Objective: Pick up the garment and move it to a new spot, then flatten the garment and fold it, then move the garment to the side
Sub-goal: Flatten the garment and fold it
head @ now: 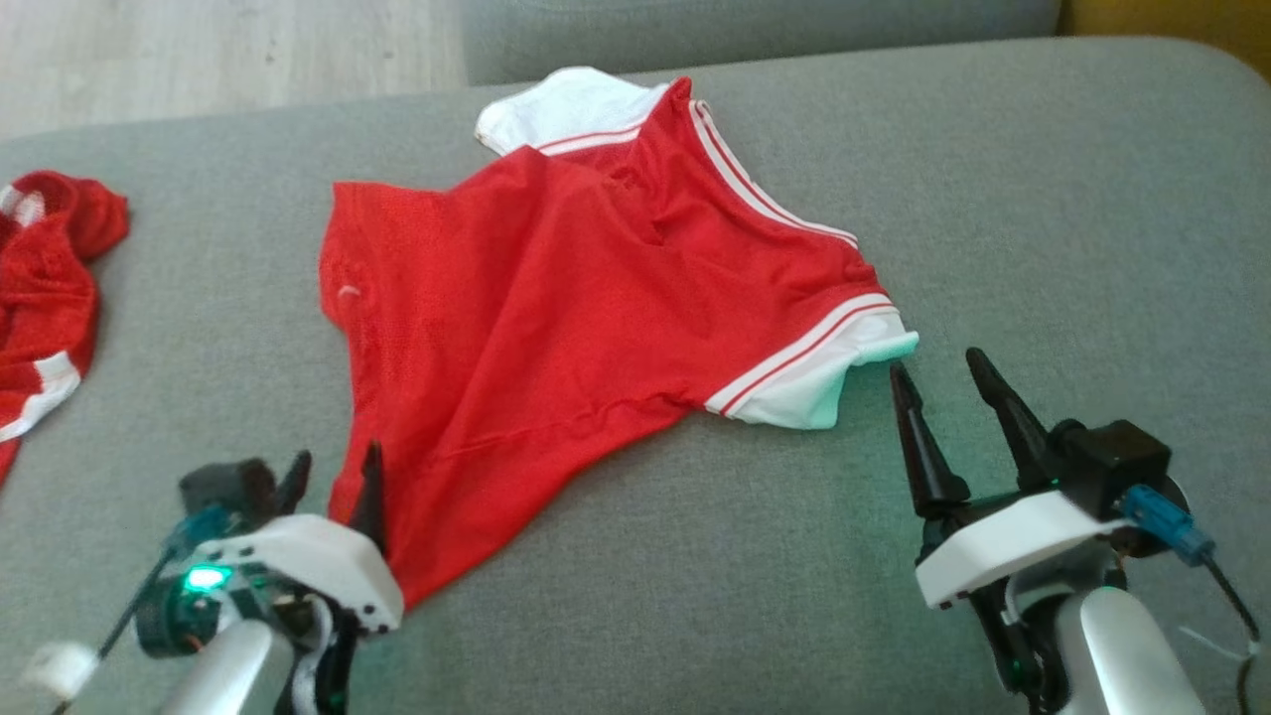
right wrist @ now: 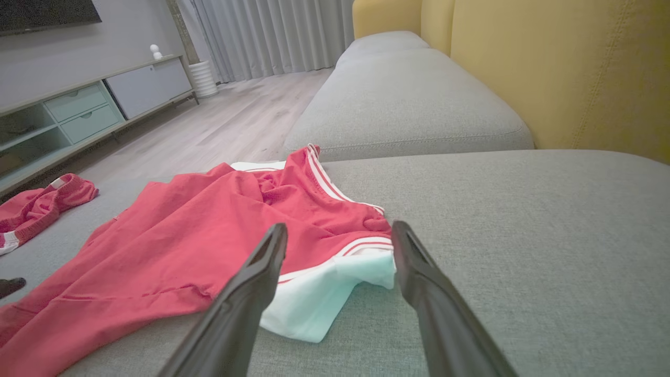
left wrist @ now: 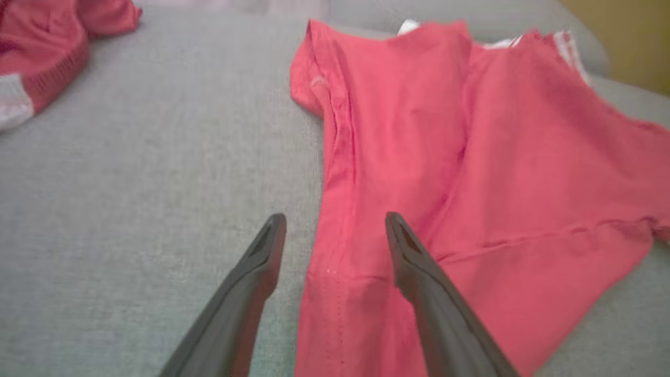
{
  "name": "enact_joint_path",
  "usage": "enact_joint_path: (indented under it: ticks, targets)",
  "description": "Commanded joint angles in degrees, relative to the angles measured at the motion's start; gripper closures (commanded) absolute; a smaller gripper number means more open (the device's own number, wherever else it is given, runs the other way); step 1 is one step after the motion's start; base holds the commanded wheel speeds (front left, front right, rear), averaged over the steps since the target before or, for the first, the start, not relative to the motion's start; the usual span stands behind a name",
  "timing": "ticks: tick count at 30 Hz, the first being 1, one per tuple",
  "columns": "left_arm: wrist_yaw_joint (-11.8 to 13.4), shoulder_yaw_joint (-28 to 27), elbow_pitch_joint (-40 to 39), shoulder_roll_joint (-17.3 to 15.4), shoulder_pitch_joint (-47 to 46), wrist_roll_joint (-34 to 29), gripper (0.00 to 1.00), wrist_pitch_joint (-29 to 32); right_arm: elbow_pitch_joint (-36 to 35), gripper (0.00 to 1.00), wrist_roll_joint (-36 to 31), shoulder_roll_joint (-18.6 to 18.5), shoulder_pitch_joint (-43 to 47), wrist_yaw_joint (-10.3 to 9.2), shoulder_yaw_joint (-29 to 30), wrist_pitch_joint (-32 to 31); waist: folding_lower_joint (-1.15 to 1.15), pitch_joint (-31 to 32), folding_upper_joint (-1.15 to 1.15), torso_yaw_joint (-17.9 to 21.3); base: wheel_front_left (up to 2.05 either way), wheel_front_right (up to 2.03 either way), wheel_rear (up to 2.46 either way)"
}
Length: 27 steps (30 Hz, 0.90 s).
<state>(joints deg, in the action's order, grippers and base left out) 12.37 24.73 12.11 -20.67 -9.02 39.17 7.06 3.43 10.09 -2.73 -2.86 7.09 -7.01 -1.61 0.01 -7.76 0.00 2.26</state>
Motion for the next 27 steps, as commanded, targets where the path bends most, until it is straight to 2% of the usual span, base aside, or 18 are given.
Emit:
enact_joint_path:
  ticks: [1, 6, 7, 9, 13, 15, 16, 19, 20, 21, 22, 23, 27]
  targets:
    - [0.9, -1.2, 0.8, -0.1, -3.3, -0.3, 0.00, 1.8, -2.3, 0.00, 0.2, -0.1, -2.1, 0.40, -1.7, 0.0, -0.01, -1.0, 0.00, 0.8, 0.00, 0.00, 0.00]
    - [2.5, 0.7, 3.6, 0.9, -3.9, 0.2, 0.00, 7.2, -2.0, 0.00, 0.3, -0.1, -2.4, 0.40, -1.6, 0.3, -0.01, -1.8, 0.00, 1.7, 0.00, 0.00, 0.00]
    - [2.7, 0.9, 3.6, 0.8, -4.0, 0.0, 0.04, 7.4, -2.0, 0.00, 0.3, -0.1, -2.3, 0.40, -1.5, 0.4, -0.01, -1.9, 0.00, 1.8, 0.00, 0.00, 0.00]
    - [2.9, 0.8, 3.6, 0.7, -4.2, -0.4, 1.00, 6.5, -1.9, 0.00, 0.3, -0.1, -2.3, 0.40, -1.4, 0.5, -0.01, -2.0, 0.00, 1.8, 0.00, 0.00, 0.00]
    - [4.0, -0.8, 3.8, 0.8, -4.6, -1.4, 1.00, 1.7, -1.8, 0.00, 0.2, -0.1, -2.5, 0.40, -1.3, 0.4, -0.01, -1.8, 0.00, 1.5, 0.00, 0.00, 0.00]
    - [4.9, -3.1, 3.3, 1.7, -4.0, -0.8, 1.00, -2.5, -1.8, 0.00, 0.2, -0.1, -2.5, 0.40, -1.4, 0.5, -0.01, -1.5, 0.00, 1.3, 0.00, 0.00, 0.00]
    - [5.4, -6.1, 2.5, 3.3, -2.6, 1.1, 1.00, -7.0, -1.7, 0.00, 0.2, -0.1, -2.4, 0.40, -1.3, 0.5, -0.01, -1.2, 0.00, 1.0, 0.00, 0.00, 0.00]
    - [4.2, -10.0, 2.6, 5.6, 0.2, 4.7, 1.00, -12.5, -1.6, 0.00, 0.2, -0.1, -2.1, 0.40, -1.3, 0.4, -0.01, -0.7, 0.00, 0.6, 0.00, 0.00, 0.00]
    - [3.5, -10.5, 3.0, 6.2, 1.0, 5.6, 0.60, -13.5, -1.5, 0.00, 0.2, -0.1, -2.1, 0.40, -1.3, 0.4, -0.01, -0.6, 0.00, 0.4, 0.00, 0.00, 0.00]
    - [2.7, -10.3, 3.6, 6.5, 1.8, 6.1, 0.00, -13.7, -1.5, 0.00, 0.3, -0.1, -2.0, 0.40, -1.4, 0.4, -0.01, -0.4, 0.00, 0.4, 0.00, 0.00, 0.00]
    - [1.7, -10.0, 4.1, 6.9, 2.4, 6.7, 0.00, -13.7, -1.5, 0.00, 0.3, -0.1, -2.0, 0.40, -1.4, 0.3, -0.01, -0.3, 0.00, 0.3, 0.00, 0.00, 0.00]
    - [1.7, -10.0, 4.1, 6.9, 2.4, 6.7, 0.00, -13.7, -1.5, 0.00, 0.3, -0.1, -2.0, 0.40, -1.4, 0.3, -0.01, -0.3, 0.00, 0.3, 0.00, 0.00, 0.00]
    - [-3.0, -9.0, 4.6, 7.4, 3.2, 7.3, 0.00, -16.3, -1.3, 0.00, 0.2, -0.1, -2.0, 0.40, -1.4, 0.2, -0.01, 0.7, 0.00, 0.0, 0.00, 0.00, 0.00]
